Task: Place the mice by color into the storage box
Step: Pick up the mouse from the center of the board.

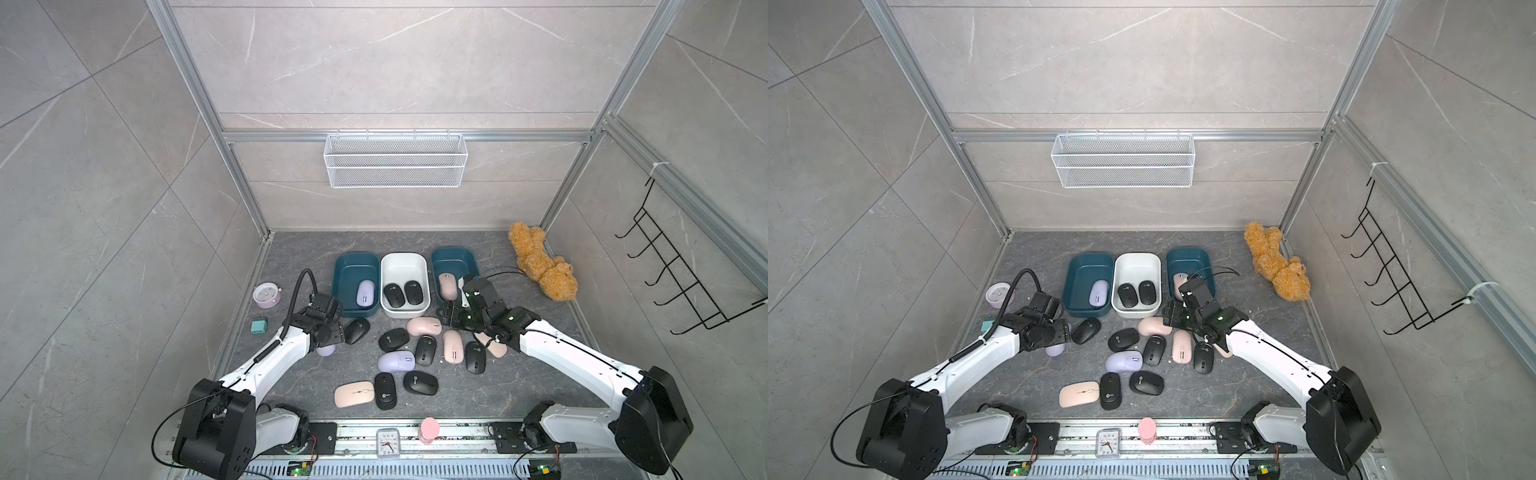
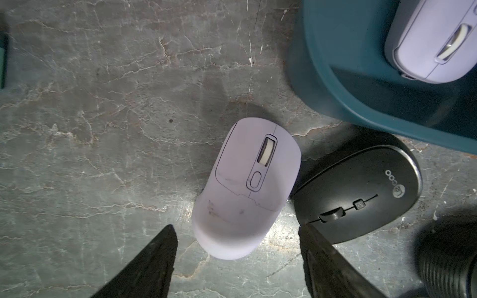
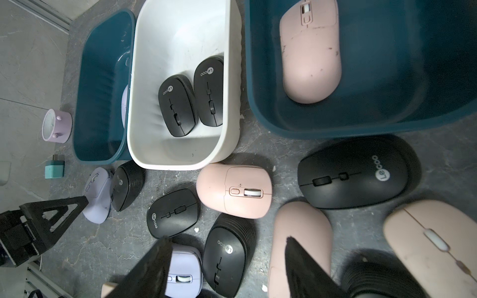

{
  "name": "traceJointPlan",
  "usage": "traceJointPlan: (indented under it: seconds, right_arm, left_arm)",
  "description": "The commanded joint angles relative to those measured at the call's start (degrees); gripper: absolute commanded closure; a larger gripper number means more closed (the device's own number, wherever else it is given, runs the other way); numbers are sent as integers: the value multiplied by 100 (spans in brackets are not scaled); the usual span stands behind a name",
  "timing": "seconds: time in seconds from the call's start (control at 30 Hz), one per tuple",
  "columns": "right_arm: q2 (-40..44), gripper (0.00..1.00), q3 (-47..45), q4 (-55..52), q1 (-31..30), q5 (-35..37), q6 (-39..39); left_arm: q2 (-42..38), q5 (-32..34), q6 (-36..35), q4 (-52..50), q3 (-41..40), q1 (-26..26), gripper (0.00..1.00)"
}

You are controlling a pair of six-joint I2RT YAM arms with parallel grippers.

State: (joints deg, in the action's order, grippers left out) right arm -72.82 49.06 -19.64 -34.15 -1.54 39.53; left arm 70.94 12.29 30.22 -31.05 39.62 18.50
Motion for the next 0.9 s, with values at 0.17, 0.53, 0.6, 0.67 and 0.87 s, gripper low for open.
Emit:
traceJointPlan:
  seconds: [0.17,0.53,0.6,0.67,0.87]
  right_arm:
    - [-91,29,166,-44,5,3,50]
    - [-207,29,146,56,5,-57,40]
    - [-198,29,131,48,5,-58,34]
    - [-180,29,119,48,3,-51,36]
    - [-162,29,69,65,3,-27,39]
  left_arm:
    - [113,-408,-12,317,-47,-267,22]
    - [470,-621,-105,129,184,-286,23]
    - [547,-666,-130,110,230,-288,23]
    - [603,-714,-131,103,278,-293,24]
    - [701,-799,-174,47,380,-288,27]
